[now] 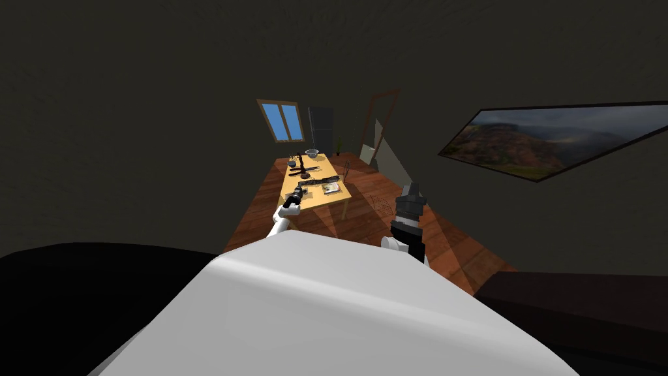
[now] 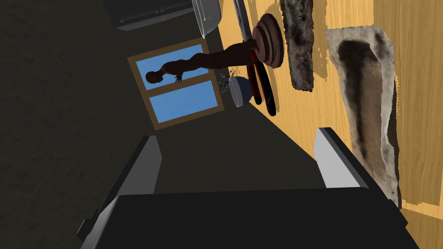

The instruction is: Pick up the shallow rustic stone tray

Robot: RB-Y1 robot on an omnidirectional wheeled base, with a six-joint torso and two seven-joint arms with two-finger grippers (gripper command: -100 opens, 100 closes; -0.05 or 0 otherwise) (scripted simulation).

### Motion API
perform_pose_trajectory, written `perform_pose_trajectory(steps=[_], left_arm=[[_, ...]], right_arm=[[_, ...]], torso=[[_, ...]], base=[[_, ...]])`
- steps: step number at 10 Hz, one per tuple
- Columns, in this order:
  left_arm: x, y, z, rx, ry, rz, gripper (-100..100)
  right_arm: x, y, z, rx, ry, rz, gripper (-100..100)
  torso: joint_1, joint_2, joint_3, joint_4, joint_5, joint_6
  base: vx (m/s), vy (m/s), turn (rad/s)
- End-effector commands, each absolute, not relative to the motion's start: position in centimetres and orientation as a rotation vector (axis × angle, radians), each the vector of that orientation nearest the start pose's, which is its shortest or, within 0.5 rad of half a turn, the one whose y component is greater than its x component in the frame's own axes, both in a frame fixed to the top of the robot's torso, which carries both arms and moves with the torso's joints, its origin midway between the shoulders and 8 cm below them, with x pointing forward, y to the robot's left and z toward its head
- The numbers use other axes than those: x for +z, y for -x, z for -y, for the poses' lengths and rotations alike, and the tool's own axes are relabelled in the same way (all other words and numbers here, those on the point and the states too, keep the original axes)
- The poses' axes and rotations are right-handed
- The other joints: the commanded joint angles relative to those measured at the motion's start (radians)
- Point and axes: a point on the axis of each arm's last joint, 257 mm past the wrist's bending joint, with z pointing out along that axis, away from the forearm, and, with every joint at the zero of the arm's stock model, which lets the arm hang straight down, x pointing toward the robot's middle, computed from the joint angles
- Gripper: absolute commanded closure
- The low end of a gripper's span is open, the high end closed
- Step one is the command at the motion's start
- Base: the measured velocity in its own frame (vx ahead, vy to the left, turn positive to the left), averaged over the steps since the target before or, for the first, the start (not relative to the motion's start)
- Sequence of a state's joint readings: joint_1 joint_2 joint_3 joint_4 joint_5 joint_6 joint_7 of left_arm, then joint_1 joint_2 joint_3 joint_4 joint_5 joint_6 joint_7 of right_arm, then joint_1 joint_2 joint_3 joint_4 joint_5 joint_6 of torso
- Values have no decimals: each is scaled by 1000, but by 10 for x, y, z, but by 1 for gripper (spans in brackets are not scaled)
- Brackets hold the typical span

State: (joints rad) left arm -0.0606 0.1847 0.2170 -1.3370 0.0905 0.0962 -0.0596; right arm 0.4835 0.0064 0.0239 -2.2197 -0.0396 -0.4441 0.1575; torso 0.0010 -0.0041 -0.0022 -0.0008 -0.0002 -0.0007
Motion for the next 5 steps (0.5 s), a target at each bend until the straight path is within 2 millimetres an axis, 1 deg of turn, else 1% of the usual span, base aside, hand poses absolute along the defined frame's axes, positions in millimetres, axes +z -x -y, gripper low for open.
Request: perform_pose_trajectory(steps=[1,2,3,4,5], left_arm=[[-321,-531,-406,-820,1427,-1267,-100],[-336,-525,-418,-791,1479,-1268,-100],[-337,-525,-418,-789,1481,-1269,-100],[-349,-520,-430,-764,1529,-1264,-100],[-353,-518,-430,-759,1536,-1268,-100]], right_arm=[[-9,-366,278,1189,-707,-699,0],[-9,-366,278,1189,-707,-699,0],[-9,-366,278,1189,-707,-699,0],[-9,-366,278,1189,-707,-699,0],[-9,-366,278,1189,-707,-699,0]], torso=[[0,0,0,0,0,0],[0,0,0,0,0,0],[0,-2,-1,0,0,0],[1,-1,-1,0,0,0],[0,-2,-1,0,0,0]], base=[[68,-4,1],[104,-4,1],[87,6,4],[98,-2,2],[86,-4,1]])
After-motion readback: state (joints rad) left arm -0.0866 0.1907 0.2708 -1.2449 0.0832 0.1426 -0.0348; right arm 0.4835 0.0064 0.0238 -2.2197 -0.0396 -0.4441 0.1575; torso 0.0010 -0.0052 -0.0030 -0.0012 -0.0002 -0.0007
